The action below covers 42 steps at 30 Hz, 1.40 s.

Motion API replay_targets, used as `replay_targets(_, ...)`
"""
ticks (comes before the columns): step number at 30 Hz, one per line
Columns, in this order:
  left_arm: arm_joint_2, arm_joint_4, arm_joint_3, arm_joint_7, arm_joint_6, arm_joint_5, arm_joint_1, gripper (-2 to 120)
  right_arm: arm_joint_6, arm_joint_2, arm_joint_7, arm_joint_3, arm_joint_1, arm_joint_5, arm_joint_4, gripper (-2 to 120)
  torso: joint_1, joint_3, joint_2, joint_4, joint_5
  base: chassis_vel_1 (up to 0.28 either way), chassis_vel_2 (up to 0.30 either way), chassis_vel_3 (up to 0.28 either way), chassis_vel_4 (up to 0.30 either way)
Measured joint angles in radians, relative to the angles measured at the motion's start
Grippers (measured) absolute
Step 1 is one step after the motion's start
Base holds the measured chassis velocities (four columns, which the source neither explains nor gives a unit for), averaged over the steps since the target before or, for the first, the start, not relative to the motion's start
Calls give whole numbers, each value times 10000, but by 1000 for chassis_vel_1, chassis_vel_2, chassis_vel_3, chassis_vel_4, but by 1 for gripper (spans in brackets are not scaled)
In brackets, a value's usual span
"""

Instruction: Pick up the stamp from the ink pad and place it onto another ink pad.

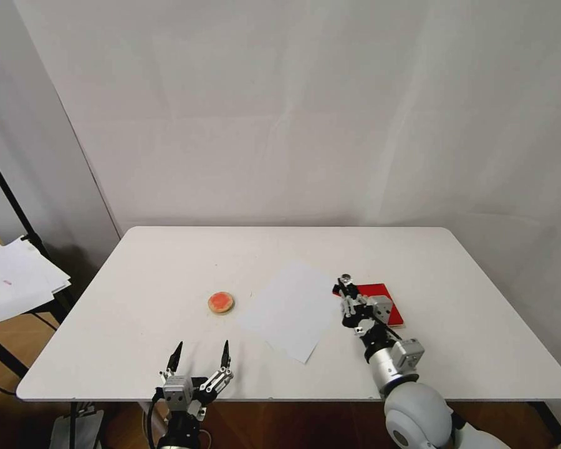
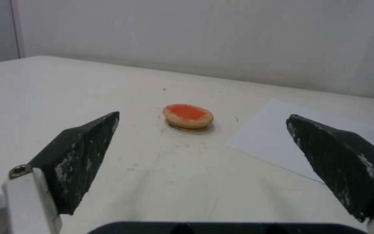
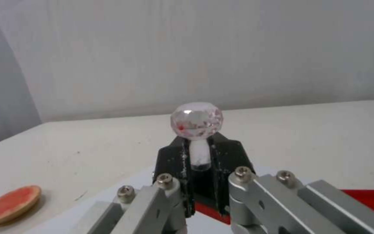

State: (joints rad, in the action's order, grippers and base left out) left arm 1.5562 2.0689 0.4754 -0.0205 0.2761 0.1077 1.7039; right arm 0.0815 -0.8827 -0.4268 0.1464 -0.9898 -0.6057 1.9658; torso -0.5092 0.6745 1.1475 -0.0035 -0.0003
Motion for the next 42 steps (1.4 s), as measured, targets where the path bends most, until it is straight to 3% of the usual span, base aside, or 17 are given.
replay_targets(17,-1,0,0,0,0,0,0,102,-39,-1103,29,2886,2326,-354,-1546,8,0,0,0,0,1,0,0,0,0)
replay_targets(22,-1,0,0,0,0,0,0,102,-121,-1037,-41,3453,2388,-707,-1670,8,1,0,0,-1,1,0,0,0,0)
replay_targets(30,-1,0,0,0,0,0,0,102,-469,-725,-215,3824,2459,-1422,-1505,8,3,-3,1,-1,2,0,0,0,0)
replay_targets(42,-1,0,0,0,0,0,0,102,-446,-756,-263,3938,2171,-1057,-1480,8,3,-3,2,-3,0,0,0,0,0)
